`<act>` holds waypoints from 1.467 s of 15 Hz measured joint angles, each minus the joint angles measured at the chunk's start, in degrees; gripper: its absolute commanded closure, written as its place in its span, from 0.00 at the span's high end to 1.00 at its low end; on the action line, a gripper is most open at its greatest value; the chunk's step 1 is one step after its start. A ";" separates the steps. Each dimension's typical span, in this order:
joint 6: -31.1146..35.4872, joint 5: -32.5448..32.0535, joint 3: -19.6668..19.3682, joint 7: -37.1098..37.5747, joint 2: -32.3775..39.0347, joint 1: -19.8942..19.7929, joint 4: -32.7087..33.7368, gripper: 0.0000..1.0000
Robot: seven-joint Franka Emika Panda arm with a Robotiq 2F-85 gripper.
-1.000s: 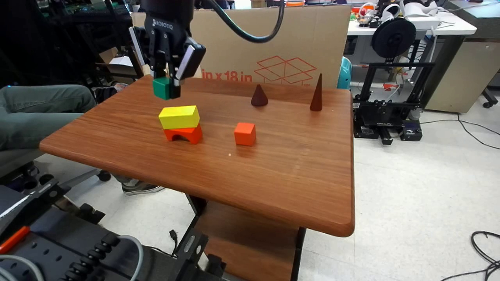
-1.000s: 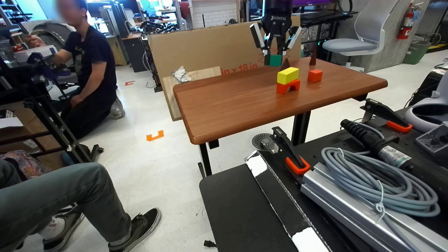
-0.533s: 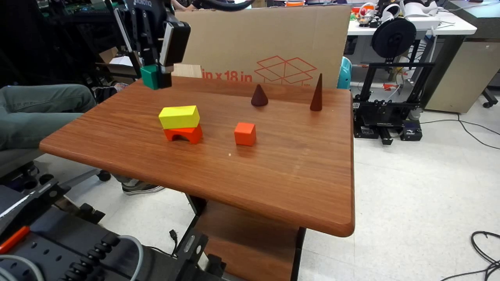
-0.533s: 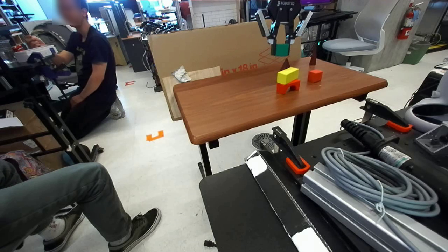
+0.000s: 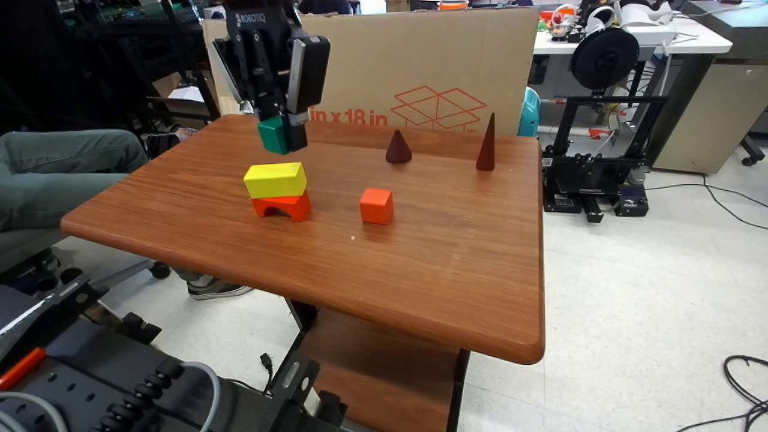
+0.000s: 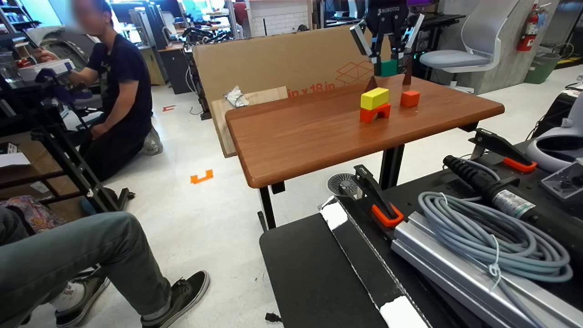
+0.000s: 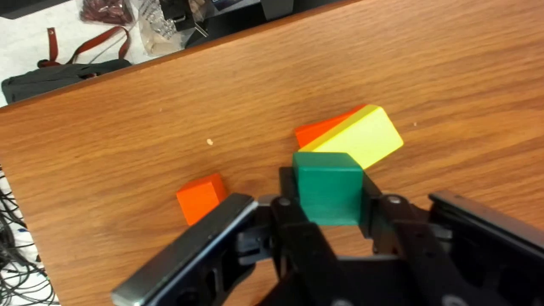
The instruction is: Put the green cube on top of the yellow block
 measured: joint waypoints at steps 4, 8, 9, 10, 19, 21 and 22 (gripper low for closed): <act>0.74 -1.96 -0.10 1.20 0.03 1.04 -0.64 0.08; 0.91 -1.97 -0.10 2.50 0.27 1.53 -0.89 0.08; 0.91 -1.97 -0.10 2.54 0.50 1.58 -0.88 0.08; 0.91 -1.96 -0.10 2.54 0.78 1.61 -0.88 0.08; 0.90 -1.67 0.04 2.64 2.81 2.11 -0.27 0.58; 0.90 -1.59 0.15 2.64 2.81 2.15 -0.21 0.65; 0.90 -1.57 0.15 2.64 2.81 2.15 -0.21 0.72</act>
